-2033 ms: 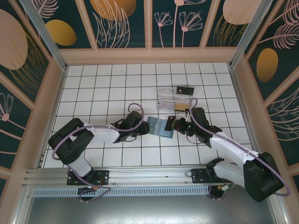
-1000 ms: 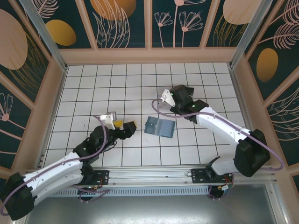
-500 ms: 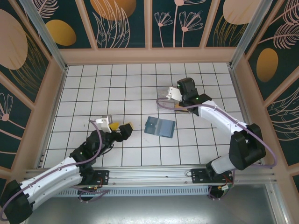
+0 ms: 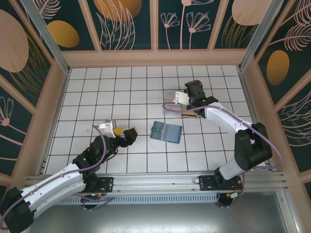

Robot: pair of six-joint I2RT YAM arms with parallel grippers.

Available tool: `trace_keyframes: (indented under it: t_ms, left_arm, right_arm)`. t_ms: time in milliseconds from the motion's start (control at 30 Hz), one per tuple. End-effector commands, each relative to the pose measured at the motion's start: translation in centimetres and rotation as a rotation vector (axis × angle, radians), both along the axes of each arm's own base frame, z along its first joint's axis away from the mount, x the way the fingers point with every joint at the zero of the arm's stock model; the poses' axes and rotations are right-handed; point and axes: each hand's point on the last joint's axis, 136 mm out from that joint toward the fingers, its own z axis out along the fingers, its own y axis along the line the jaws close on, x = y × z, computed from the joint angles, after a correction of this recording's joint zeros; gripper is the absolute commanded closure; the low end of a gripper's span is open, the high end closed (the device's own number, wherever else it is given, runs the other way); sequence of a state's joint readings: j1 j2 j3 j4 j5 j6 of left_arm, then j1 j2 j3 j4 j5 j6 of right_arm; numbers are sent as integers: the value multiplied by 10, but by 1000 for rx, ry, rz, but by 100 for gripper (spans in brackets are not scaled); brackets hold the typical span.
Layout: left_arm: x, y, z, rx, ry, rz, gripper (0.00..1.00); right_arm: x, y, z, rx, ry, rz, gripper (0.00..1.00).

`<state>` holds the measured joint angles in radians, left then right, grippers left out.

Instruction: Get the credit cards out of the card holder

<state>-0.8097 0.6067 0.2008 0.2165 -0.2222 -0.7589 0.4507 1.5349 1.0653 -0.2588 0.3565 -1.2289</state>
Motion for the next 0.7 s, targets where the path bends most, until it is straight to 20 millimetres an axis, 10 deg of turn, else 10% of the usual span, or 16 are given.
trace_keyframes:
  t_ms: [0, 400, 500, 667]
  left_arm:
    - [1, 5, -6, 34, -2, 15, 1]
    - [1, 5, -7, 34, -2, 15, 1]
    - [1, 5, -7, 37, -1, 15, 1]
    - [1, 5, -7, 37, -2, 16, 1]
  right_arm:
    - [12, 1, 8, 18, -27, 7, 100]
    - [17, -4, -1, 14, -27, -17, 99]
    - [20, -6, -5, 8, -42, -33, 76]
    - [27, -5, -3, 12, -67, -44, 75]
